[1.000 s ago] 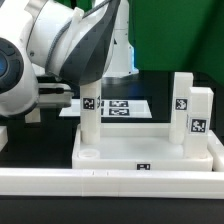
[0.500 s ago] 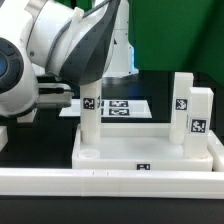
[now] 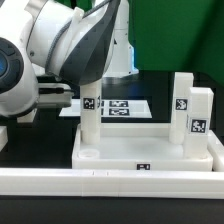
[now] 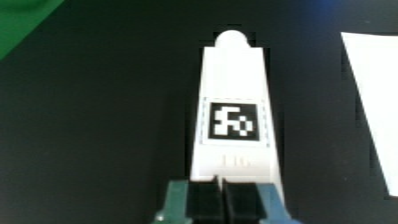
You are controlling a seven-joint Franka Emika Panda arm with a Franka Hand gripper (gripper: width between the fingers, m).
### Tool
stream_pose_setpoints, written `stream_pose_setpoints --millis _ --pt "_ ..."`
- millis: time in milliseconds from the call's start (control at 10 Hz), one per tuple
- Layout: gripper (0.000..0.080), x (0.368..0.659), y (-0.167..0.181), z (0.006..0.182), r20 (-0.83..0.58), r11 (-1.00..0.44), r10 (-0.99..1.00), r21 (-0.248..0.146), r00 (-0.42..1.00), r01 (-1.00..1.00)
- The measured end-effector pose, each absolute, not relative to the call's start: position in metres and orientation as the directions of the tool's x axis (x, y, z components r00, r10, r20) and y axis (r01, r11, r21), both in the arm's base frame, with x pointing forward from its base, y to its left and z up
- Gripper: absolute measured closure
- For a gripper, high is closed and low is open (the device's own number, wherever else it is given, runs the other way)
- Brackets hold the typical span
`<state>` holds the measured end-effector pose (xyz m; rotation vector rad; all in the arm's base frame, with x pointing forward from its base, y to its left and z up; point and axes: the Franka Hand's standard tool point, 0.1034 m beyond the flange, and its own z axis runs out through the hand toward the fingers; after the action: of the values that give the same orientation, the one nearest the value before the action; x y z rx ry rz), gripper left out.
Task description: Assemble desk
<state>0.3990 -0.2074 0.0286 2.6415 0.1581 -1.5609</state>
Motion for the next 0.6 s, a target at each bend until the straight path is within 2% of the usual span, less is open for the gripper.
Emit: stream_pose_setpoints --millis 200,300,500,600 --pt "0.0798 0.402 -0.212 0.04 -0.868 -0.988 0.108 -0.041 0.485 0.147" --pt "0.0798 0.404 -0.211 0.054 -0.868 -0.988 0.123 -0.059 0.482 0.144" --pt "0.0798 0.41 -0.205 0.084 -0.86 -0.988 0.134 -0.08 0.492 0.129" --pt "0.0798 0.414 -0.202 0.092 -0.851 -0.988 0.136 -0.08 0.507 0.13"
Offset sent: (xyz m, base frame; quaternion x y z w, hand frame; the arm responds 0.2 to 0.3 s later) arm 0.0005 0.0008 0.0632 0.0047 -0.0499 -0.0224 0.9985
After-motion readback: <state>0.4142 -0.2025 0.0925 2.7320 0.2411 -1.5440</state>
